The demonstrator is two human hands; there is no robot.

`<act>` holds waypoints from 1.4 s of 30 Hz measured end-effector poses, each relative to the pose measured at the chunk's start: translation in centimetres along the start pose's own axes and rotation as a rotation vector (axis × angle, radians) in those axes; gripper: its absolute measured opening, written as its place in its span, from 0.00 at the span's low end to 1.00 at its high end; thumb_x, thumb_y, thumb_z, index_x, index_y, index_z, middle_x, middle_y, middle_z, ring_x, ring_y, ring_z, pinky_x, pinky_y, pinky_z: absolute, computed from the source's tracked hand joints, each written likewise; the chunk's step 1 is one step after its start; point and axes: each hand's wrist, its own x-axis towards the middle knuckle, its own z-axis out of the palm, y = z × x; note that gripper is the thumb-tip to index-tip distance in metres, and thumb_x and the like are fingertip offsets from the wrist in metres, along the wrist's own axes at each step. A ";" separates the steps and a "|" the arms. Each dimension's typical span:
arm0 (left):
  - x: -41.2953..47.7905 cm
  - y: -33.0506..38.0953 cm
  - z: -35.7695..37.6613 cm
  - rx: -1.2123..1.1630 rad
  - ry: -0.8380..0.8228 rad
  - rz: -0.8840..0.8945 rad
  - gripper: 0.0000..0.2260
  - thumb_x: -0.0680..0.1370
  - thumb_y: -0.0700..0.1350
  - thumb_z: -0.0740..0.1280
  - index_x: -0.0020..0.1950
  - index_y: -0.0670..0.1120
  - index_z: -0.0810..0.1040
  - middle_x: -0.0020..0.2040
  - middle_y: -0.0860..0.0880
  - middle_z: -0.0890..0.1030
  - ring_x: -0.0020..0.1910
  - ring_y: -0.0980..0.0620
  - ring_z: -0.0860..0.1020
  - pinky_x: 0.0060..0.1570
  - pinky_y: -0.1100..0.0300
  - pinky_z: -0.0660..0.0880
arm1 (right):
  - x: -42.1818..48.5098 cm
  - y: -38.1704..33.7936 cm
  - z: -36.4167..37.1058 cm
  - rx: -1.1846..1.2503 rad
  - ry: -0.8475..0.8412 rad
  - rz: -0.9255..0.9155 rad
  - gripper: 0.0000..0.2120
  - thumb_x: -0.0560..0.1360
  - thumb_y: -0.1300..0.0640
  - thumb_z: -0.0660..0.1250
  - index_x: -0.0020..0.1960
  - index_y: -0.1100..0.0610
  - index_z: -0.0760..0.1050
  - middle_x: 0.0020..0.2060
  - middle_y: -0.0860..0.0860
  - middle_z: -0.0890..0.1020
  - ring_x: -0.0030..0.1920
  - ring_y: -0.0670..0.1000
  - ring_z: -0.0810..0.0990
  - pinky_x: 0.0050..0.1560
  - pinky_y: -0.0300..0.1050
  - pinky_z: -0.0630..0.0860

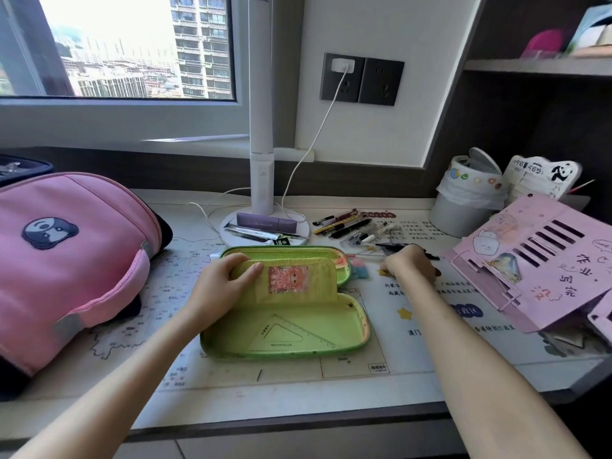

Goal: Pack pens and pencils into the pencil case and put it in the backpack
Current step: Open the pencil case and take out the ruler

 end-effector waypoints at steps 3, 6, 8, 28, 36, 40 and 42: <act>0.1 -0.3 0.1 0.028 -0.006 -0.004 0.14 0.75 0.55 0.64 0.53 0.47 0.78 0.46 0.49 0.80 0.44 0.52 0.77 0.39 0.61 0.73 | -2.8 -1.0 -1.8 0.087 -0.021 0.014 0.10 0.68 0.59 0.71 0.40 0.65 0.73 0.27 0.55 0.78 0.30 0.52 0.77 0.35 0.44 0.76; 0.2 -0.3 0.1 0.042 0.003 0.004 0.15 0.75 0.55 0.64 0.54 0.46 0.78 0.47 0.49 0.80 0.45 0.51 0.77 0.39 0.61 0.72 | -4.0 -1.6 -3.0 0.148 -0.075 0.017 0.11 0.66 0.66 0.74 0.34 0.67 0.72 0.25 0.55 0.73 0.28 0.51 0.74 0.44 0.47 0.79; 0.1 -0.3 0.0 0.048 0.013 0.013 0.15 0.75 0.55 0.64 0.54 0.46 0.78 0.46 0.49 0.80 0.45 0.51 0.77 0.39 0.62 0.72 | -3.8 -1.5 -3.6 0.130 -0.113 0.003 0.12 0.64 0.70 0.73 0.30 0.65 0.69 0.25 0.55 0.72 0.31 0.51 0.73 0.48 0.47 0.79; -0.1 -0.1 0.1 -0.013 0.015 0.040 0.09 0.75 0.53 0.65 0.48 0.49 0.78 0.40 0.54 0.78 0.39 0.58 0.75 0.33 0.65 0.67 | -7.5 3.7 -11.1 0.114 -0.056 -0.319 0.06 0.64 0.70 0.65 0.30 0.62 0.76 0.28 0.59 0.81 0.28 0.58 0.78 0.29 0.47 0.76; 0.0 -0.1 -0.2 -0.079 -0.001 -0.005 0.10 0.75 0.53 0.66 0.48 0.48 0.79 0.45 0.49 0.81 0.44 0.49 0.79 0.45 0.49 0.78 | -13.6 4.1 -15.4 -0.112 0.246 -0.678 0.06 0.69 0.63 0.67 0.41 0.55 0.80 0.38 0.53 0.83 0.42 0.57 0.80 0.44 0.46 0.75; 0.0 0.1 -0.3 -0.103 0.003 -0.039 0.11 0.74 0.53 0.66 0.48 0.47 0.79 0.45 0.47 0.81 0.45 0.48 0.79 0.45 0.51 0.77 | -15.8 3.9 -16.1 0.170 0.014 -0.787 0.06 0.69 0.66 0.71 0.44 0.57 0.81 0.36 0.52 0.83 0.39 0.51 0.81 0.43 0.47 0.77; 0.0 0.1 -0.3 -0.138 -0.007 -0.075 0.10 0.74 0.53 0.66 0.47 0.47 0.79 0.45 0.47 0.81 0.44 0.47 0.79 0.43 0.52 0.77 | -15.8 3.8 -15.0 0.257 -0.178 -0.754 0.07 0.69 0.68 0.71 0.43 0.59 0.81 0.36 0.55 0.83 0.37 0.51 0.80 0.40 0.43 0.76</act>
